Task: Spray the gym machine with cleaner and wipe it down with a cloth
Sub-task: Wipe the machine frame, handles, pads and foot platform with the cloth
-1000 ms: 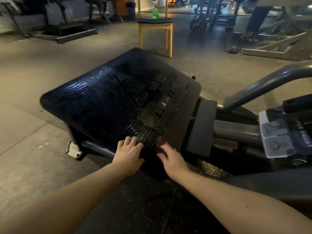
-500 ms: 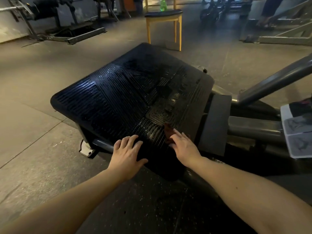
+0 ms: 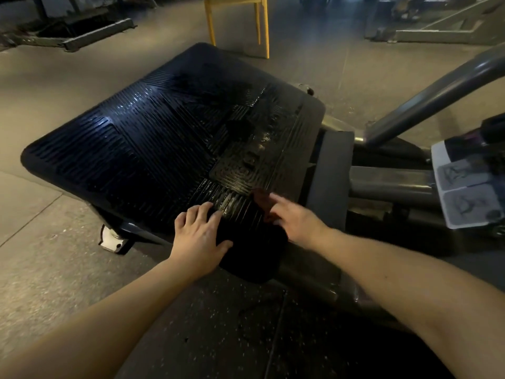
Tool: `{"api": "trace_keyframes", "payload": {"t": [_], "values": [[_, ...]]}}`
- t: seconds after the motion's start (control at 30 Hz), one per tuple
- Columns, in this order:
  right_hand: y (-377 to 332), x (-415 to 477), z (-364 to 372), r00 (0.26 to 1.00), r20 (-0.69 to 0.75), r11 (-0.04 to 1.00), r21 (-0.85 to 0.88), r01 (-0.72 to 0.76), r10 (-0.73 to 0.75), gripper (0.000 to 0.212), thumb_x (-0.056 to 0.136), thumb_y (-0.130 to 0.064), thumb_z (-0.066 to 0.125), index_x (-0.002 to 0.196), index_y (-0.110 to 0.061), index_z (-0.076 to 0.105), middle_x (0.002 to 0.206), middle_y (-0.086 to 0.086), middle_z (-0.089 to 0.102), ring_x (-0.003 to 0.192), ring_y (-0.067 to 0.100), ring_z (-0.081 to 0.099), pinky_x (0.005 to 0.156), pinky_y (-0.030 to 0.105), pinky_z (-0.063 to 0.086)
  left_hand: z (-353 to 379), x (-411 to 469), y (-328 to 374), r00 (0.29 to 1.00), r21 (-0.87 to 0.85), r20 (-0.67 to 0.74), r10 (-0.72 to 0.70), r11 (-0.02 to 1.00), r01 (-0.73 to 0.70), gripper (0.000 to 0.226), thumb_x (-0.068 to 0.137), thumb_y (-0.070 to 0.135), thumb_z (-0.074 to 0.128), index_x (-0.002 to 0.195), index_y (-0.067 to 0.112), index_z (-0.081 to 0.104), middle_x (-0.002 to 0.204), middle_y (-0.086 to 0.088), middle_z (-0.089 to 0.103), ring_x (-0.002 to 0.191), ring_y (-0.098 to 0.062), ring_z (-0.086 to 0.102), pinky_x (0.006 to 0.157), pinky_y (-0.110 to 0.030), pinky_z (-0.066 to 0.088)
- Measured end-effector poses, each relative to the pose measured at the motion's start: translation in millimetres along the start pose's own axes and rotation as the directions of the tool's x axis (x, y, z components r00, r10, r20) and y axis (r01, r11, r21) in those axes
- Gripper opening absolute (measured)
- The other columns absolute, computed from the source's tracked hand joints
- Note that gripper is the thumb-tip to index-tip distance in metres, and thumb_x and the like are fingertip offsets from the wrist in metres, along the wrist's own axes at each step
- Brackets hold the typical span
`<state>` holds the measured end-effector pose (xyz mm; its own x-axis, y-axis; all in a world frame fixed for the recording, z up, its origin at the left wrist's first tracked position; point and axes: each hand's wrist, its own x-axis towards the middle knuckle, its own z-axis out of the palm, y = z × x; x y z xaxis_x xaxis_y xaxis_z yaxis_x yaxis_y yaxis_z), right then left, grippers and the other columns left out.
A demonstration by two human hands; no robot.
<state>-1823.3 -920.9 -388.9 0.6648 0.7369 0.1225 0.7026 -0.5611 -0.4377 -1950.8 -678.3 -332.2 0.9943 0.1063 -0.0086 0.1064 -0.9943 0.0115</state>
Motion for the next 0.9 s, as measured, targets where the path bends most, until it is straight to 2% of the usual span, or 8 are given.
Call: {"api": "trace_keyframes", "payload": {"t": [0.1,0.17,0.27,0.37,0.5,0.57,0.63,0.9], "values": [[2,12,-6,0.985,-0.035,0.984,0.070,-0.164,0.167,0.024,0.103,-0.019,0.059,0.126,-0.014,0.063,0.163,0.010,0.037,0.151,0.024,0.036,0.120,0.040,0.035,-5,10,12,0.999,0.016,0.032,0.000,1.000,0.000,0.077,0.093,0.063,0.058,0.156,0.029,0.033,0.166,-0.001,0.019,0.153,-0.028,0.012,0.123,-0.050,0.010],[-11,0,-5,0.956,-0.067,0.937,0.230,-0.264,0.286,0.022,0.104,-0.025,0.059,0.124,-0.019,0.065,0.145,0.003,0.060,0.132,0.021,0.056,0.107,0.037,0.045,-6,21,28,0.998,0.014,0.062,0.007,1.000,-0.008,0.077,0.093,0.063,0.057,0.156,0.030,0.031,0.168,-0.002,0.016,0.154,-0.028,0.010,0.124,-0.049,0.010],[-18,-24,-12,0.844,-0.157,0.761,0.537,-0.364,0.513,0.010,0.105,-0.030,0.057,0.104,-0.025,0.065,0.093,-0.011,0.068,0.088,0.004,0.064,0.075,0.026,0.046,-3,46,58,0.995,-0.027,0.091,0.028,0.999,-0.026,0.078,0.092,0.061,0.060,0.157,0.029,0.030,0.169,-0.005,0.014,0.156,-0.030,0.008,0.125,-0.051,0.010],[8,-29,-36,0.709,-0.254,0.665,0.638,-0.388,0.658,0.011,0.106,-0.028,0.056,0.098,-0.027,0.064,0.092,-0.009,0.068,0.087,0.005,0.063,0.077,0.028,0.045,3,70,86,0.992,-0.035,0.119,0.043,0.999,-0.039,0.080,0.093,0.063,0.059,0.158,0.027,0.028,0.170,-0.009,0.013,0.156,-0.033,0.007,0.126,-0.054,0.008],[59,-30,-58,0.791,-0.222,0.809,0.320,-0.493,0.570,0.021,0.105,-0.027,0.057,0.124,-0.022,0.065,0.129,0.002,0.068,0.123,0.022,0.060,0.102,0.037,0.045,8,106,113,0.972,0.024,0.230,0.042,0.999,-0.049,0.088,0.092,0.065,0.060,0.161,0.025,0.022,0.170,-0.014,0.005,0.157,-0.038,0.001,0.126,-0.059,0.005],[75,-32,-46,0.891,0.008,0.890,-0.025,-0.455,0.455,0.032,0.105,-0.025,0.056,0.136,-0.020,0.059,0.156,0.005,0.048,0.152,0.021,0.031,0.124,0.042,0.020,7,124,121,0.962,0.053,0.273,0.028,0.998,-0.044,0.092,0.091,0.066,0.061,0.162,0.026,0.020,0.170,-0.016,0.001,0.156,-0.040,-0.001,0.125,-0.061,0.003],[90,-37,-29,0.925,0.156,0.924,-0.225,-0.308,0.347,0.035,0.106,-0.026,0.054,0.140,-0.020,0.056,0.164,0.002,0.038,0.158,0.014,0.013,0.127,0.042,0.001,7,141,126,0.956,0.083,0.289,0.037,0.994,-0.064,0.095,0.090,0.068,0.061,0.163,0.027,0.016,0.171,-0.017,-0.007,0.157,-0.040,-0.008,0.125,-0.063,-0.001],[167,44,-62,0.937,0.049,0.925,-0.187,-0.332,0.346,0.032,0.106,-0.027,0.053,0.135,-0.015,0.059,0.156,0.009,0.048,0.146,0.029,0.041,0.123,0.037,0.019,10,176,144,0.931,0.135,0.362,-0.040,0.991,-0.010,0.102,0.084,0.065,0.072,0.163,0.029,0.017,0.170,-0.017,-0.007,0.155,-0.043,-0.007,0.117,-0.077,0.003]]}}
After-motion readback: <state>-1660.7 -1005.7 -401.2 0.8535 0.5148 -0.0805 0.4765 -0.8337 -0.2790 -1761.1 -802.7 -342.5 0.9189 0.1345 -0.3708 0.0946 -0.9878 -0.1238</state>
